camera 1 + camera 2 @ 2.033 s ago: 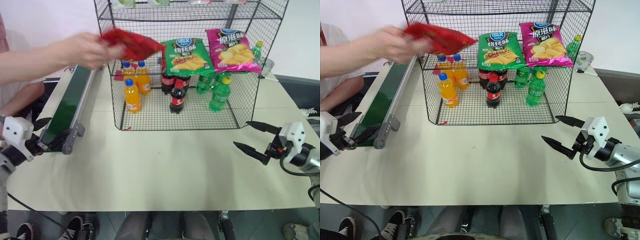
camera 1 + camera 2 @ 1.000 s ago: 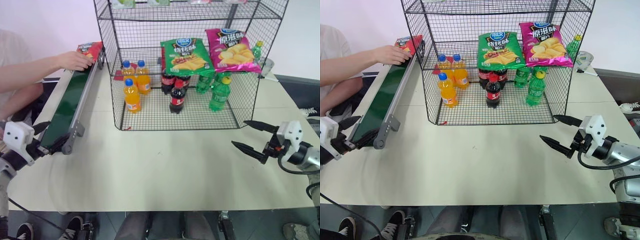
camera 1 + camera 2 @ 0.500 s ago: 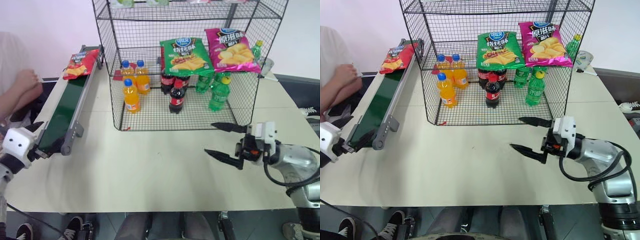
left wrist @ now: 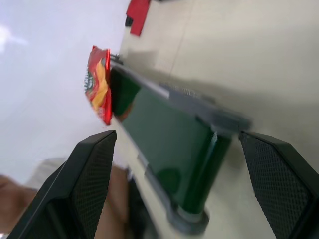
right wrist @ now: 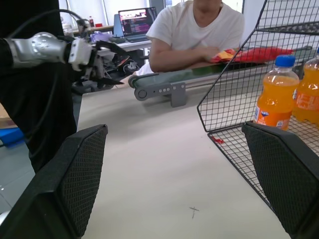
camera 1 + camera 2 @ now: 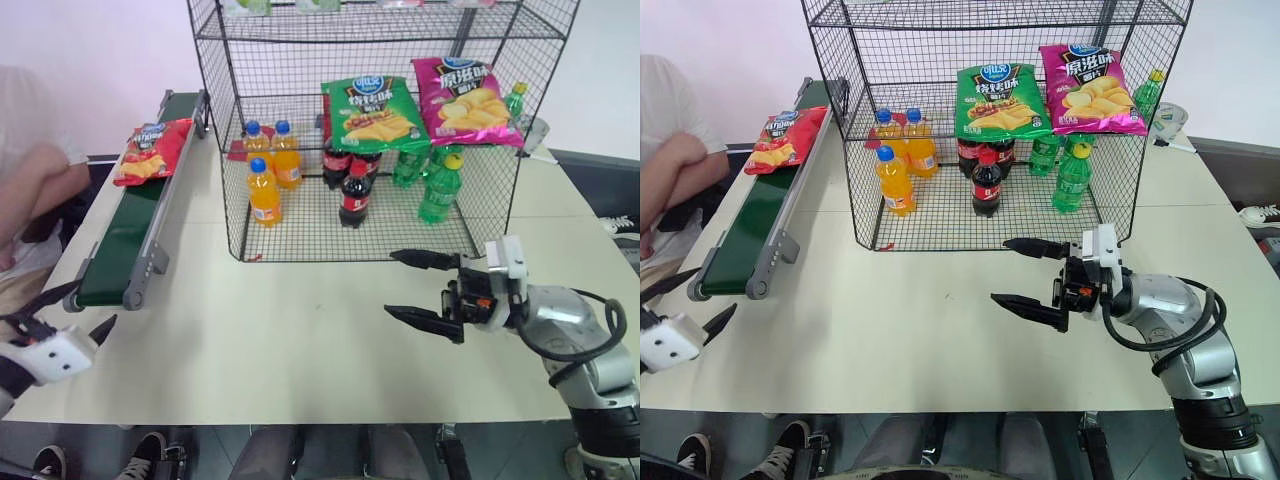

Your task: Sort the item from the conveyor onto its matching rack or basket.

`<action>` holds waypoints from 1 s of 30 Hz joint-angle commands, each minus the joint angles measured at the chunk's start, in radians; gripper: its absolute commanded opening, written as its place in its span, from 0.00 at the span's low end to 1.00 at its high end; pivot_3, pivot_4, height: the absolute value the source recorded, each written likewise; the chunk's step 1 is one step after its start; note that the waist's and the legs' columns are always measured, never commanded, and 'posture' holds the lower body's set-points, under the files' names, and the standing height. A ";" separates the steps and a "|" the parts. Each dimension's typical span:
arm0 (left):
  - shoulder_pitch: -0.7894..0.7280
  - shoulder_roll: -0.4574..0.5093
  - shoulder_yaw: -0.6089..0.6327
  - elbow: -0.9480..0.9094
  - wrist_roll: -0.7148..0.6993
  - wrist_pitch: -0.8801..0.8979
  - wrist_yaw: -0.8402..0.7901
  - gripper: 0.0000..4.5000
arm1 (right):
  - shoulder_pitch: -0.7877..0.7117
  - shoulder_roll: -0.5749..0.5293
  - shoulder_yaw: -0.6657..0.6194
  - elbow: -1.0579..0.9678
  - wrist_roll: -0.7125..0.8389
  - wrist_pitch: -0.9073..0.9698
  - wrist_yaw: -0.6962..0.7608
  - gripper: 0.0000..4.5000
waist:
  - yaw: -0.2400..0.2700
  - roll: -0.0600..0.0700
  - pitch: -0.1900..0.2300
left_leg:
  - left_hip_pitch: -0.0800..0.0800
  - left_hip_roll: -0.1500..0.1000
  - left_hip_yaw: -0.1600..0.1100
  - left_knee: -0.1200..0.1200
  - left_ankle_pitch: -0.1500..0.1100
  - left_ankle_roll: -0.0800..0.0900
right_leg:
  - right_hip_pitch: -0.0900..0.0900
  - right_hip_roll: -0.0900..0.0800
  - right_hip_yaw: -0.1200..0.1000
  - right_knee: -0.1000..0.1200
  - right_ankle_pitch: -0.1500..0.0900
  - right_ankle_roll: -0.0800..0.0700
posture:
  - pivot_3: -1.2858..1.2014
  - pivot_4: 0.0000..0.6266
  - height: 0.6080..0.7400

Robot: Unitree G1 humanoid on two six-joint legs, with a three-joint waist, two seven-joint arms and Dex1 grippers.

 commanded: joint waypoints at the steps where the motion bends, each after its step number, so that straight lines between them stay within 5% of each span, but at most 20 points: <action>1: 0.040 0.018 0.065 0.034 0.159 -0.040 0.195 0.91 | -0.025 0.005 -0.002 -0.002 -0.007 -0.011 0.013 1.00 | 0.000 0.000 0.000 | 0.000 0.000 0.000 0.000 0.000 0.000 | 0.000 0.000 0.000 0.000 0.000 0.000 | 0.52 0.24 1.00; 11: -0.051 0.085 -0.090 0.262 0.319 0.050 0.515 0.91 | -0.049 0.023 0.007 0.015 -0.037 -0.017 0.011 1.00 | 0.002 -0.001 0.000 | 0.001 0.000 0.000 0.000 0.000 0.000 | 0.000 0.001 -0.001 0.001 0.001 0.001 | 0.52 0.24 1.00; 30: -0.142 0.148 -0.312 0.352 0.302 0.079 0.692 0.91 | -0.039 0.022 0.003 -0.002 -0.055 -0.016 -0.002 1.00 | -0.002 -0.001 -0.001 | 0.001 0.000 0.000 0.000 0.000 0.000 | 0.000 0.001 0.000 0.002 0.001 0.001 | 0.52 0.24 1.00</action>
